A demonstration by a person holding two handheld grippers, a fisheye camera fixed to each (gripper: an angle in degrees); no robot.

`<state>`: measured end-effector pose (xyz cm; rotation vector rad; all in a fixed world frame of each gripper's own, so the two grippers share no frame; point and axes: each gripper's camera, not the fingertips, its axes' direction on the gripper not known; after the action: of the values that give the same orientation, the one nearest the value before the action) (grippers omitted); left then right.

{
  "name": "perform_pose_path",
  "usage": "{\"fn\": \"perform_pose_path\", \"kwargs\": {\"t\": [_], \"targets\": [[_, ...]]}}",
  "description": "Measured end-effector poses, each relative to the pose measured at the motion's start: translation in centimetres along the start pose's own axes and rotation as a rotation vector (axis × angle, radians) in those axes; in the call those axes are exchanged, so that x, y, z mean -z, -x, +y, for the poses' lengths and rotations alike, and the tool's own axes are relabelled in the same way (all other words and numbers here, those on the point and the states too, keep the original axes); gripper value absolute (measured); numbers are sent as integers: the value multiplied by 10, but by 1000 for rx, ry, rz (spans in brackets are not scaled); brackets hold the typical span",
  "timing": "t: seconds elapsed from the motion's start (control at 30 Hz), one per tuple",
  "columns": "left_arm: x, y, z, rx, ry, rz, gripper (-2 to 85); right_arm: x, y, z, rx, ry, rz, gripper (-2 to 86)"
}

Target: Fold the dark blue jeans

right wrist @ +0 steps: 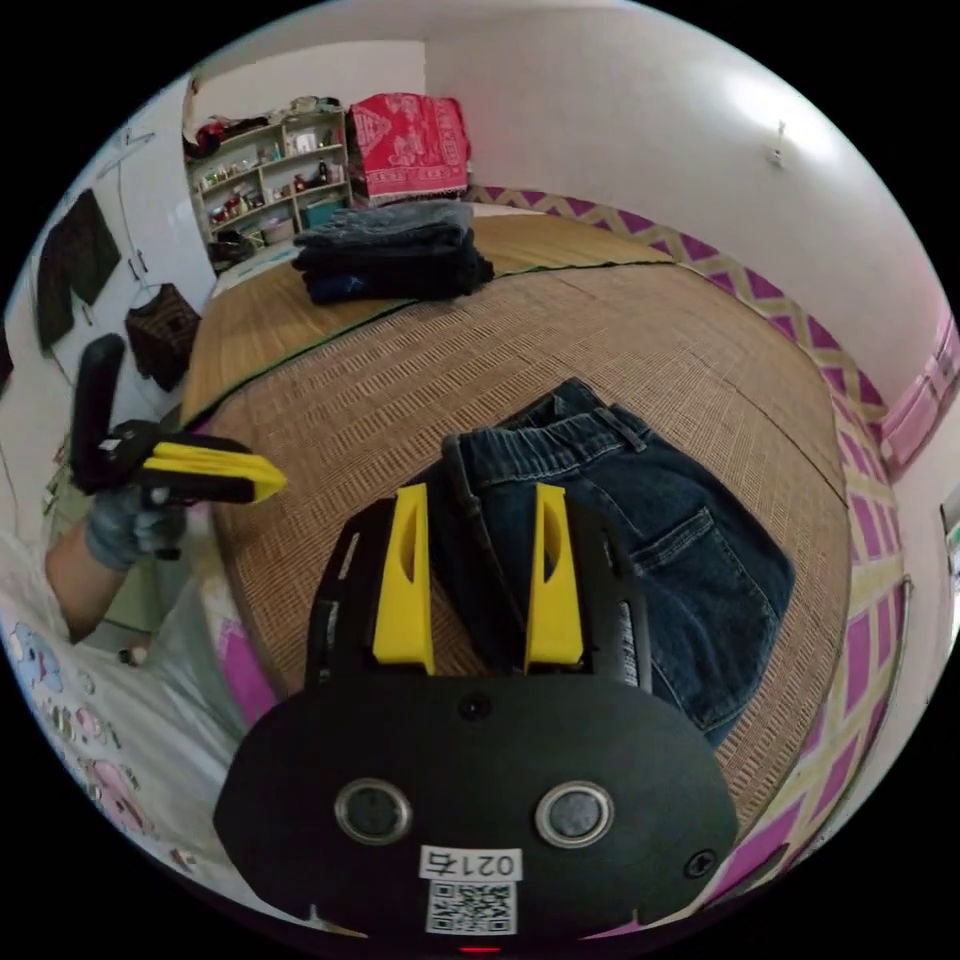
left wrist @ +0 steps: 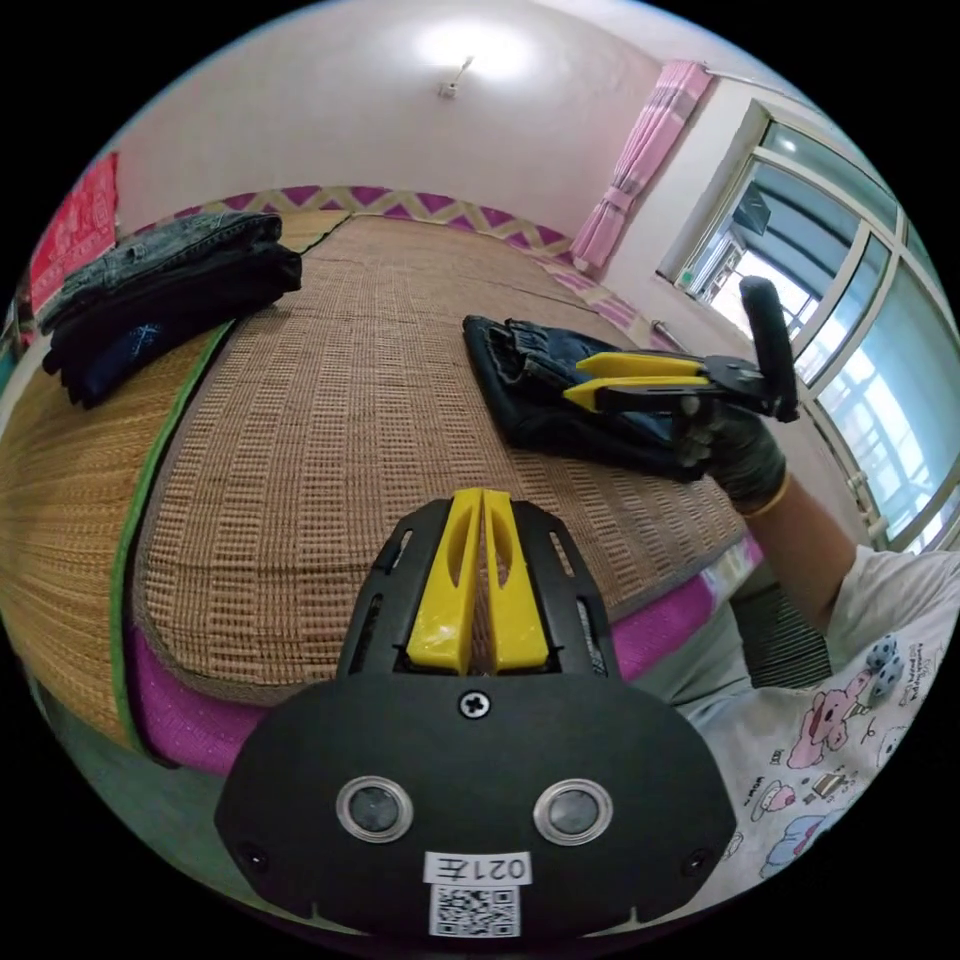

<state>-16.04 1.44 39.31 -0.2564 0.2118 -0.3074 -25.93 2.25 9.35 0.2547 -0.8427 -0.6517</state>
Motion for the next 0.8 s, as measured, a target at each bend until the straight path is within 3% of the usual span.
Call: {"fn": "perform_pose_path", "kwargs": {"t": [0.13, 0.23, 0.4, 0.5, 0.67, 0.8], "targets": [[0, -13, 3, -22, -3, -13, -10, 1, -29, 3, -122, -18, 24, 86], [3, -18, 3, -28, -10, -19, -10, 59, -107, 29, -311, -185, -207, 49], [-9, -26, -4, -27, -15, 21, -10, 214, -246, 146, -577, -510, -238, 43], [-25, -39, -10, -40, -14, 60, -9, 271, -310, 235, -745, -608, -187, 43], [-56, -65, -17, -53, 15, 97, -10, 268, -388, 373, -1069, -527, -74, 43], [-69, -86, -23, -90, 34, 87, -10, 233, -409, 459, -1266, -435, -153, 48]]}}
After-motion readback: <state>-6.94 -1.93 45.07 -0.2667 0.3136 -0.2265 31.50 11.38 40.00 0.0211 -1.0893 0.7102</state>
